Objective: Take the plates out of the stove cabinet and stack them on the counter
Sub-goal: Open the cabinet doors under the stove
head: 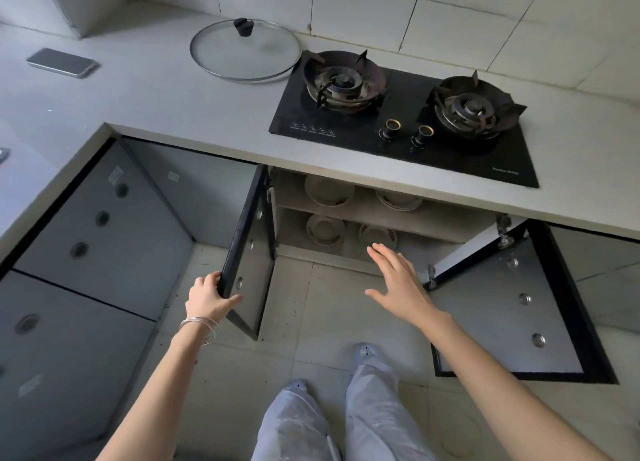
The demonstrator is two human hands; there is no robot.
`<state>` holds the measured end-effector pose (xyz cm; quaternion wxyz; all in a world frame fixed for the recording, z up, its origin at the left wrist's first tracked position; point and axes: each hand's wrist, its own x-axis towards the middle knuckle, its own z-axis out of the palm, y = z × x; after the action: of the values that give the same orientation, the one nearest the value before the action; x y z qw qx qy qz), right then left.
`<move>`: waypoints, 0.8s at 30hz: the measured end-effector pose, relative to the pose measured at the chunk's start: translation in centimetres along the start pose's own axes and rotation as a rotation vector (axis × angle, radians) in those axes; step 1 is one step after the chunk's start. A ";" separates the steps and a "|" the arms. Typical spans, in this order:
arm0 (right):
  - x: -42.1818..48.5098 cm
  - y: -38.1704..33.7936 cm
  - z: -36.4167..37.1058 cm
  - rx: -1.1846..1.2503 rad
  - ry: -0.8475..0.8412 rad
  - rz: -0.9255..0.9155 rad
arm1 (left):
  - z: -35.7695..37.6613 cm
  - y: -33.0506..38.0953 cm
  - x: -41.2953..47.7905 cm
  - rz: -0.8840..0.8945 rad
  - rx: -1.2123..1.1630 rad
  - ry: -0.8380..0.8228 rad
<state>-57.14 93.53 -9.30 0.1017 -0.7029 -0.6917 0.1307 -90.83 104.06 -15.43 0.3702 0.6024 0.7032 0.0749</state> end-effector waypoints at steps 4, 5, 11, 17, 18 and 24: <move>0.2 0.6 -0.3 -0.020 0.023 0.011 | -0.8 1.6 -0.2 0.219 0.170 0.128; 0.3 0.8 -0.5 -0.027 0.030 0.020 | -0.9 2.4 -0.2 0.296 0.200 0.158; 0.7 2.1 -2.3 -0.052 0.086 0.066 | -0.6 9.3 -0.4 0.688 0.353 0.280; 1.6 4.5 -3.9 -0.052 0.082 0.075 | 2.8 14.0 0.0 0.816 0.429 0.231; 1.8 5.1 -4.0 -0.050 0.072 0.074 | 3.6 14.4 0.2 0.819 0.439 0.219; 3.9 9.1 -3.6 -0.026 -0.002 0.041 | 8.1 16.4 1.3 0.789 0.496 0.140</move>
<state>-47.33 97.33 -8.96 0.0890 -0.7180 -0.6790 0.1246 -72.85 106.75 -12.74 0.1101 0.8873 0.4407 0.0802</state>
